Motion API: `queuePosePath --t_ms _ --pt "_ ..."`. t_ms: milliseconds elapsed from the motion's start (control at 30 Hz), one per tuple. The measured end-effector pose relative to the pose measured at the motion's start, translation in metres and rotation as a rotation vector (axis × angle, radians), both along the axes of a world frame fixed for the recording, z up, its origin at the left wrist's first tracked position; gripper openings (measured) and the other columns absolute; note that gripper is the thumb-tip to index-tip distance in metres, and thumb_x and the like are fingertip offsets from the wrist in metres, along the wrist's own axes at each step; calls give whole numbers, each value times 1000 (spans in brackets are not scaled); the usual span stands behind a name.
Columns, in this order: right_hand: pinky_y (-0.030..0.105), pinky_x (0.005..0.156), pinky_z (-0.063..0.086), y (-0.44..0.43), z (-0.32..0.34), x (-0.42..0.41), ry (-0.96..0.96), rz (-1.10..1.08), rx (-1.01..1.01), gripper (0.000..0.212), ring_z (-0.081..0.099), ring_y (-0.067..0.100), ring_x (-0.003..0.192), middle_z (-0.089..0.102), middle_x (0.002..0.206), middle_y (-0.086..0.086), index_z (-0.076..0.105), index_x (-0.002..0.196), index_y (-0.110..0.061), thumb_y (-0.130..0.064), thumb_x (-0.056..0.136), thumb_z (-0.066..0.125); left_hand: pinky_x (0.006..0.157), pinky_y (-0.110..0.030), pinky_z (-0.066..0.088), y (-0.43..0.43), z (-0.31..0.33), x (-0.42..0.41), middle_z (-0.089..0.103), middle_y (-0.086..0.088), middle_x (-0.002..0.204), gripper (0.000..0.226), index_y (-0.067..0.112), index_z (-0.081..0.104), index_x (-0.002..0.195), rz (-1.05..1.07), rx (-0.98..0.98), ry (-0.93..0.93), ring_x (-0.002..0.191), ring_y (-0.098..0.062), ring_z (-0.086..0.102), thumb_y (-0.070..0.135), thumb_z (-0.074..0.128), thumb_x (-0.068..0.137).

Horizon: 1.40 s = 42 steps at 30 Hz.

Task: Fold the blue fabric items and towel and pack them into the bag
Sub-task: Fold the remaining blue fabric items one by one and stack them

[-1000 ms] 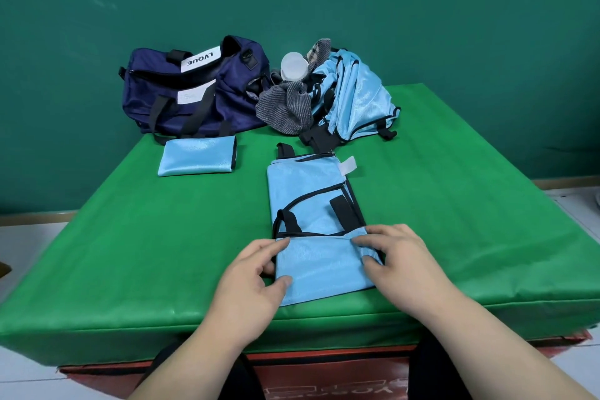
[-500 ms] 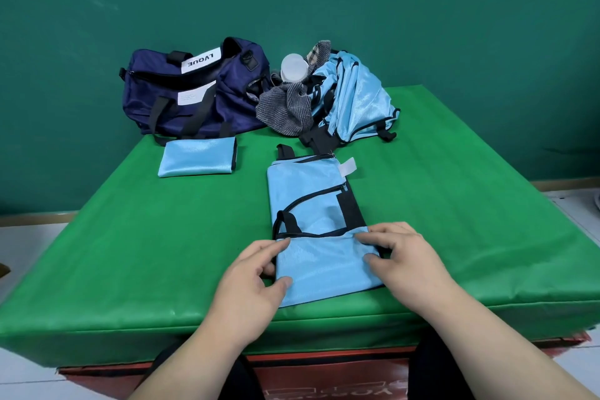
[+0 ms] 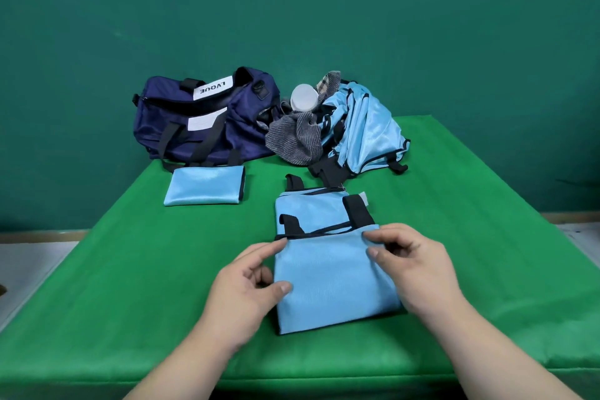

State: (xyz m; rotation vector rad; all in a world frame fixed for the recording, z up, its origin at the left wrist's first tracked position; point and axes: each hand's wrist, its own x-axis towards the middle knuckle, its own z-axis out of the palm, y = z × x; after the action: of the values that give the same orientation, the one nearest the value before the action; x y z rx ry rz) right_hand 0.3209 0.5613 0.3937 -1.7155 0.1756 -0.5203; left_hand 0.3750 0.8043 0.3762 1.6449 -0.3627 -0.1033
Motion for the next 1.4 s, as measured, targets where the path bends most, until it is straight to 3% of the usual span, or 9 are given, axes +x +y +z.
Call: queuePosePath --t_ms 200,367,500,567,700,1000,1167,1300,1400 --pt "4 77 39 -9 8 64 11 -29 -183 44 56 -6 80 65 98 -16 71 87 -41 2 81 76 54 -22 29 -9 14 65 46 12 60 64 45 67 109 14 112 -19 57 -13 35 -8 78 76" --pt "0 66 39 -14 0 123 181 -42 -391 45 54 -2 81 58 113 -8 71 120 -23 6 86 64 51 -13 34 -24 12 126 50 6 70 56 39 65 118 108 372 -89 50 -3 42 0 75 80" --pt "21 93 35 -19 -23 144 307 28 -801 50 46 18 112 50 122 -3 60 136 -23 -5 90 53 82 0 35 -30 -7 143 59 17 115 57 24 61 135 67 611 -214 93 6 55 3 67 82" --pt "35 105 27 -23 -30 146 354 7 -922 50 35 21 127 47 133 -2 55 139 -28 -17 91 53 110 -18 28 -31 -15 145 52 17 138 60 25 52 142 66 712 -291 128 -5 41 9 63 86" --pt "44 120 16 -23 -33 151 386 88 -925 53 30 15 142 40 150 -6 41 146 -28 -24 94 48 122 -38 15 -37 -18 150 35 8 157 63 26 37 151 23 896 -314 147 -11 23 18 52 90" --pt "36 120 18 -21 -25 106 391 128 -886 50 35 14 137 44 147 -10 39 145 -29 -28 96 49 120 -33 19 -26 -7 110 46 14 148 74 29 49 145 -41 820 -239 140 -7 34 35 45 71" --pt "31 116 25 -17 -30 18 353 142 -778 44 34 8 136 42 143 -17 43 142 -36 -31 98 49 117 -19 13 -8 -14 30 38 30 137 69 37 48 143 -119 760 -255 133 8 28 40 51 74" --pt "31 118 24 -15 -27 -22 277 103 -491 37 28 4 140 34 146 -18 50 139 -36 -30 102 50 116 -21 14 -1 -13 -14 33 23 144 51 41 51 137 26 597 -202 138 4 18 34 64 88" --pt "27 118 18 -14 -13 -29 220 59 -568 39 18 2 144 28 152 -17 49 141 -34 -29 102 50 120 -25 7 -7 -3 -32 22 28 150 46 38 51 139 -69 661 -347 142 9 6 38 59 94"
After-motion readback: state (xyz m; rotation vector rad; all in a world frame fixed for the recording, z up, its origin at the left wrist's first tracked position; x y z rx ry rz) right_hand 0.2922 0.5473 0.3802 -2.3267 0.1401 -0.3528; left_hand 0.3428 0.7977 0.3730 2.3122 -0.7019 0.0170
